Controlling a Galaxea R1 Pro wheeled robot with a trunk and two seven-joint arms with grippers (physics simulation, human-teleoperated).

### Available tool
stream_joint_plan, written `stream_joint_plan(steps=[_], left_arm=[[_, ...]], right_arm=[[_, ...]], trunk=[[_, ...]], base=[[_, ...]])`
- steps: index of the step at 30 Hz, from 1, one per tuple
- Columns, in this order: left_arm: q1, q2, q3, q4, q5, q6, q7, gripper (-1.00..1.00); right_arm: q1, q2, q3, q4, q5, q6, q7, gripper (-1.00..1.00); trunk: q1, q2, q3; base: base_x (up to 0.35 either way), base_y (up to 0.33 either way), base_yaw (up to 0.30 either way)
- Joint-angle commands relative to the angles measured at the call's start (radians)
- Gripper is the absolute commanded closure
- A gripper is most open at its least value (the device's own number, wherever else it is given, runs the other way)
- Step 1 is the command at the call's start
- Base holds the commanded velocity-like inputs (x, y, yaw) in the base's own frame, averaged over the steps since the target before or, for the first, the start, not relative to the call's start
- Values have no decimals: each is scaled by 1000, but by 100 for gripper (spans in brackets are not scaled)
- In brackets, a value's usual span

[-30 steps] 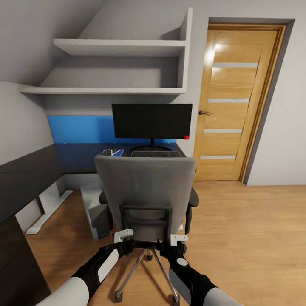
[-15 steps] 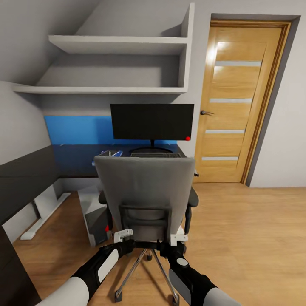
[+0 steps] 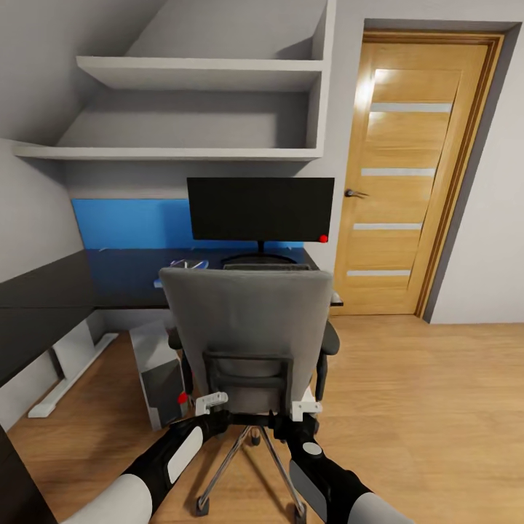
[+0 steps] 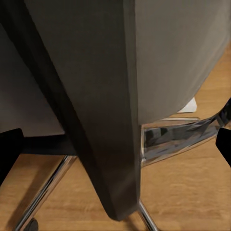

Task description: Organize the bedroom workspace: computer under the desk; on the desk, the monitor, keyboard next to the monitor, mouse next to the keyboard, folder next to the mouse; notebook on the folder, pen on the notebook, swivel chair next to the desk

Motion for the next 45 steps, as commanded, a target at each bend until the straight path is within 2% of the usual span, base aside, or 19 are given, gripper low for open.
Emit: stream_joint_plan(steps=[1,30,33,45], left_arm=[[-1,1,-7,-2,11,2,9,-100],[-1,1,-7,-2,11,2,9,-100],[11,12,-3,-10,14,0,5,-100],[19,11,-3,-10,14,0,5,-100]], right_arm=[[-1,-1,8,0,-11,-6,-6,-100],[-1,-1,7,0,-12,-4,-6,-100],[-12,7,8,-3,-13,-2,-5,-100],[-12,7,9,-2,-13,-2,-5,-100]], trunk=[[0,0,-1],[0,0,-1],[0,0,-1],[0,0,-1]], base=[[87,0,0],[74,0,0],[4,0,0],[0,0,0]])
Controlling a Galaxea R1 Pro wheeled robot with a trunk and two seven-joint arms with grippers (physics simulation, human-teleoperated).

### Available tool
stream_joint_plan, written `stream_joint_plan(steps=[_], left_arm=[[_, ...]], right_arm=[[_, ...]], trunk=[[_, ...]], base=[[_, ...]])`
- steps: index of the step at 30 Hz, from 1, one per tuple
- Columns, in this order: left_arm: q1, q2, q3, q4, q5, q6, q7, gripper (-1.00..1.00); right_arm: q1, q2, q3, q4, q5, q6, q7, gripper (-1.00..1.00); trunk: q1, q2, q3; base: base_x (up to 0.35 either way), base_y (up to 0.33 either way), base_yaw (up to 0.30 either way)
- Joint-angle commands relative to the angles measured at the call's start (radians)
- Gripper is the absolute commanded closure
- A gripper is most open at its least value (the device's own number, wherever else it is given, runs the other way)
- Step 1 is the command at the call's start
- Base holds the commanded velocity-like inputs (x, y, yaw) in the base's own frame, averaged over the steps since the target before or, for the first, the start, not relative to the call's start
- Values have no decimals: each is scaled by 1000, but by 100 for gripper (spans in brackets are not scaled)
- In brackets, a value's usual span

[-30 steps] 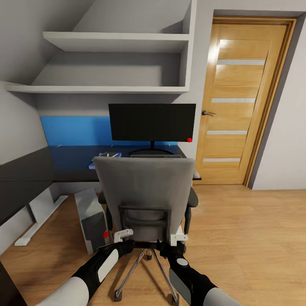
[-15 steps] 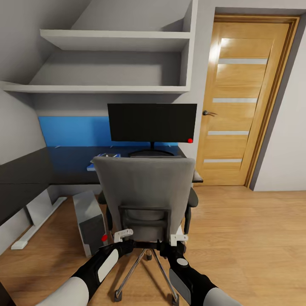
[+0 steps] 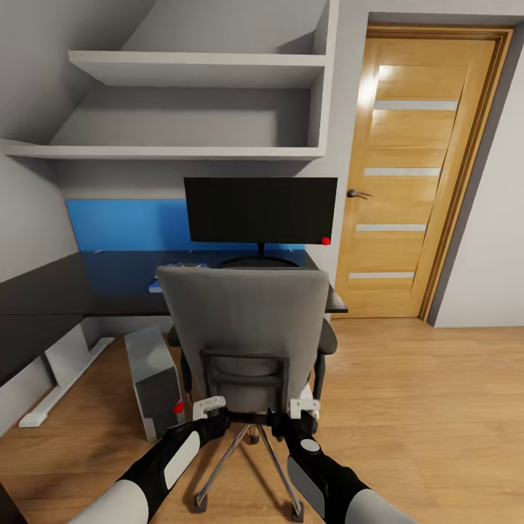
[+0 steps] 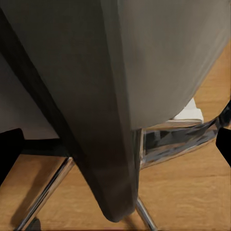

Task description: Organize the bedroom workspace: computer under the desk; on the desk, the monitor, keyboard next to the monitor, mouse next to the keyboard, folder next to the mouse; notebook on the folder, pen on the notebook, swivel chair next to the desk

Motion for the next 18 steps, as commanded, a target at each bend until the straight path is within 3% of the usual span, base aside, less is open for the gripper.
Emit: stream_joint_plan(steps=[1,18], left_arm=[[-1,1,-6,-2,11,2,9,-100],[6,4,-6,-2,11,-5,7,-100]], right_arm=[[-2,0,7,-1,-5,-6,-5,-100],[-3,-8,6,6,-3,-8,-7,-100]], trunk=[[0,0,-1],[0,0,-1]], base=[[0,0,0],[0,-2,0]])
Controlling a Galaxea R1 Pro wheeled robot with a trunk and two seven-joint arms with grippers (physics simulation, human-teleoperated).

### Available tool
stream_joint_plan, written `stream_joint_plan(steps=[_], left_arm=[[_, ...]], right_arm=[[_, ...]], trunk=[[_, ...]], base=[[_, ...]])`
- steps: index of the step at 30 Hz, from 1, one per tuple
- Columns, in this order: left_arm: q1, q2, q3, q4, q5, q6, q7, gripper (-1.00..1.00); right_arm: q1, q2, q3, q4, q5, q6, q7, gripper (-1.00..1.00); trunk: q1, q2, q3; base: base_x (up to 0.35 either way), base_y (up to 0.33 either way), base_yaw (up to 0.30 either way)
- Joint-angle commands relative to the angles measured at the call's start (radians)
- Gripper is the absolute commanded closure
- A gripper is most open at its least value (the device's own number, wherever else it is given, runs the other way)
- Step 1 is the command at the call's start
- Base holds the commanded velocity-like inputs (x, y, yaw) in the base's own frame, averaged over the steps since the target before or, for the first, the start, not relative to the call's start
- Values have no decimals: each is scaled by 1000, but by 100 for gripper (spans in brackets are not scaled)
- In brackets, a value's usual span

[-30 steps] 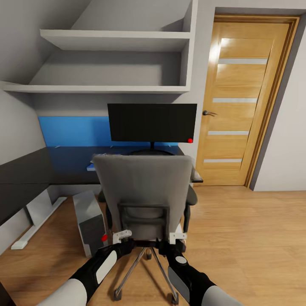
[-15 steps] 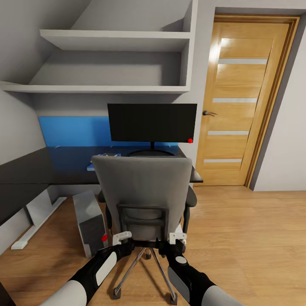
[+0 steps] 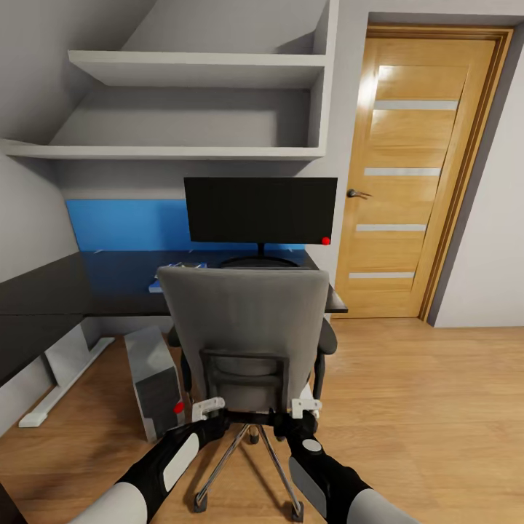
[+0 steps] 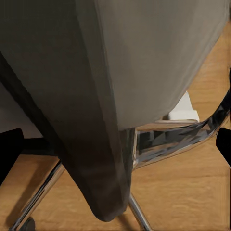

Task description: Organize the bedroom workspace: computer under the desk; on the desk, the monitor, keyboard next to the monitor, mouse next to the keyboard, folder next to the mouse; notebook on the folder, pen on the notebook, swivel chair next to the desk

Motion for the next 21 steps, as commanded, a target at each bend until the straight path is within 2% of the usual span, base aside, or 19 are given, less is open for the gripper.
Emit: stream_joint_plan(steps=[1,8,21], left_arm=[[0,1,-6,-2,11,2,9,-100],[2,2,-6,-2,10,-2,10,-100],[2,2,-5,-2,10,-3,10,-100]], right_arm=[[-1,-1,6,1,-11,-7,-7,-100],[-1,-4,9,2,-11,-7,-8,-100],[-1,-4,11,3,-11,-8,-6,-100]], trunk=[[0,0,-1],[0,0,-1],[0,0,-1]], base=[[0,-63,0],[0,-100,0],[1,-10,0]])
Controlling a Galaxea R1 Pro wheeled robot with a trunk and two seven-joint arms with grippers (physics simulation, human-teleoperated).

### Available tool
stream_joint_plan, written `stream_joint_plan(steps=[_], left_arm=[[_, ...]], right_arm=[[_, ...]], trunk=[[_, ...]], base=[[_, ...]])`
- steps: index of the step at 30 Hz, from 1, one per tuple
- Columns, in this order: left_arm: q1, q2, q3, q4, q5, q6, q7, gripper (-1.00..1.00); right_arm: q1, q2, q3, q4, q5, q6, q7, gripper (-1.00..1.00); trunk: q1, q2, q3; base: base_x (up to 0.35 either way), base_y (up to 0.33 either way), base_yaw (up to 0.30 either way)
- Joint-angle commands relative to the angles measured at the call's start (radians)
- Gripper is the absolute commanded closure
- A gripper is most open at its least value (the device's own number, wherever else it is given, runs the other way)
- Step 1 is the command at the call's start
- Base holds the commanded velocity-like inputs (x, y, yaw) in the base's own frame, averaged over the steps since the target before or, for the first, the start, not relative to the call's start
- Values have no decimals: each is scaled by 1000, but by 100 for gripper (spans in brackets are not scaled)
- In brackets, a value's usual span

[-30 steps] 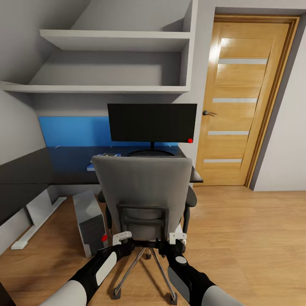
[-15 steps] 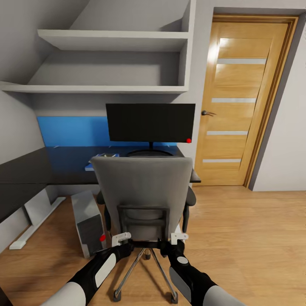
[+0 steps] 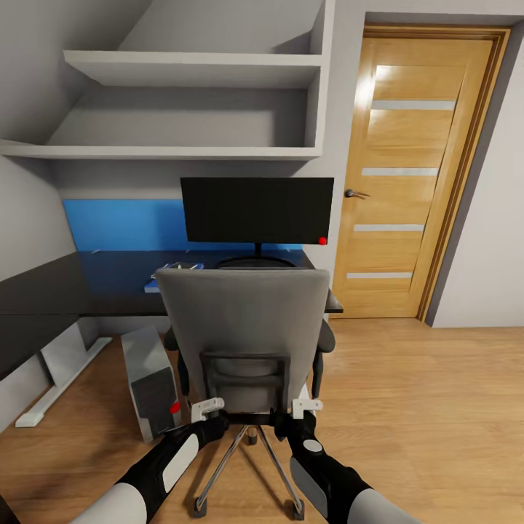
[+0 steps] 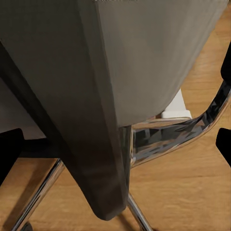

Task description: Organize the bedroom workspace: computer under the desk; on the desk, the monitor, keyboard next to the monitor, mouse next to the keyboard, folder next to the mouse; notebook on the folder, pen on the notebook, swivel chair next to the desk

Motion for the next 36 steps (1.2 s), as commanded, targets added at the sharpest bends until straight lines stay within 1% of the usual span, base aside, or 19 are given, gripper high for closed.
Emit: stream_joint_plan(steps=[1,7,10,24,28,36], left_arm=[[-1,1,-7,-2,11,2,9,-100],[-1,2,-6,-2,11,1,9,-100],[-1,3,-6,-2,11,-13,9,-100],[-1,4,-6,-2,11,-25,10,-100],[-1,2,-6,-2,11,-25,16,-100],[-1,2,-6,-2,11,-25,19,-100]], right_arm=[[-1,-1,9,0,-11,-6,-6,-100],[-1,-1,11,0,-11,-7,-6,-100],[0,-1,12,0,-11,-7,-6,-100],[-1,-1,12,0,-11,-7,-6,-100],[0,-1,11,-1,-11,-7,-6,-100],[0,-1,12,0,-11,-6,-6,-100]], trunk=[[0,-1,-1],[0,-1,-1],[0,-1,-1],[0,-1,-1],[0,-1,-1],[0,-1,-1]], base=[[25,-8,0],[159,-61,0],[99,-38,0],[13,-5,0],[-67,-53,0],[-191,-116,0]])
